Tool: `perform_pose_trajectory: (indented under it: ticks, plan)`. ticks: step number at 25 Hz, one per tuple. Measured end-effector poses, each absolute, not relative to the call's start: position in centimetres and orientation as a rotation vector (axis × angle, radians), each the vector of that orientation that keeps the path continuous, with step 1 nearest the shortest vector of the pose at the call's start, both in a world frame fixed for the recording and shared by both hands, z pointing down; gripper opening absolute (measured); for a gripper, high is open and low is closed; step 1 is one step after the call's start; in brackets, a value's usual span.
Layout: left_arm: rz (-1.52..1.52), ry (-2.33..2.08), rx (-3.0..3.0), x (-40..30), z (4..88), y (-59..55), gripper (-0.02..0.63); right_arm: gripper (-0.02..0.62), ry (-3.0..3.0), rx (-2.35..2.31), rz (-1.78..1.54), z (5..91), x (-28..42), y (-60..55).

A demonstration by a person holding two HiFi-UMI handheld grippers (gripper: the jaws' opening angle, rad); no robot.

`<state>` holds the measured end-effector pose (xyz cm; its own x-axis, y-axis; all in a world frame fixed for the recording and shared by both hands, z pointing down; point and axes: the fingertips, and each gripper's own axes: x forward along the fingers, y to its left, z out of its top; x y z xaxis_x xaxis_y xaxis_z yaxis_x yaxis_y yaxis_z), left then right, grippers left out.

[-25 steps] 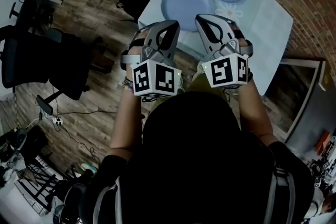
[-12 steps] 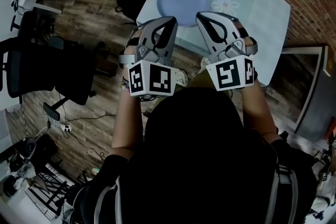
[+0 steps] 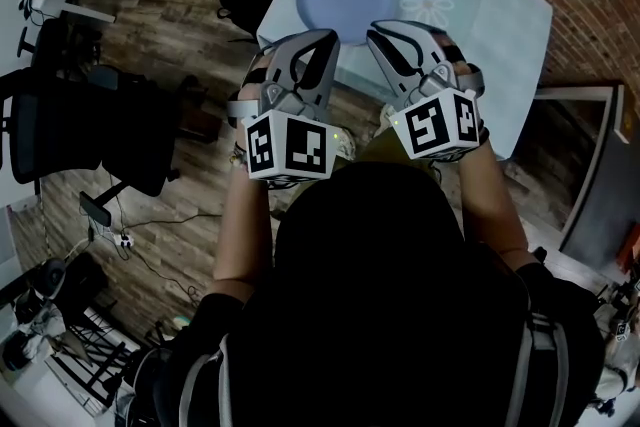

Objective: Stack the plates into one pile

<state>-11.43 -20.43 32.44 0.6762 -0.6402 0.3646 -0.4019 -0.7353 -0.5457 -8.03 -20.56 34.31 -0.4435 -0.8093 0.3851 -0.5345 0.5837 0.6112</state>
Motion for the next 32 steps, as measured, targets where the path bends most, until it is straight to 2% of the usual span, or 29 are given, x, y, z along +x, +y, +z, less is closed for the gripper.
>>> perform_pose_trajectory:
  ticks: [3,6,14,32]
  plan:
    - [-0.78,0.823,-2.473,-11.7,32.9,-20.3,0.023,0.049,-2.144,0.973,-0.476,37.4,-8.4,-20.7]
    - [-0.805,0.834,-2.476,-11.9,33.6,-20.5,0.023,0.126,-2.128,0.898,-0.399,41.8,-8.4,-21.5]
    - [-0.828,0.893,-2.51,-12.1,35.6,-21.6,0.023,0.133,-1.982,0.75,-0.339,52.0,-6.9,-24.4]
    - [-0.915,1.029,-2.541,-16.0,38.2,-24.0,0.023,0.138,-1.776,0.483,-0.375,63.0,-8.0,-27.0]
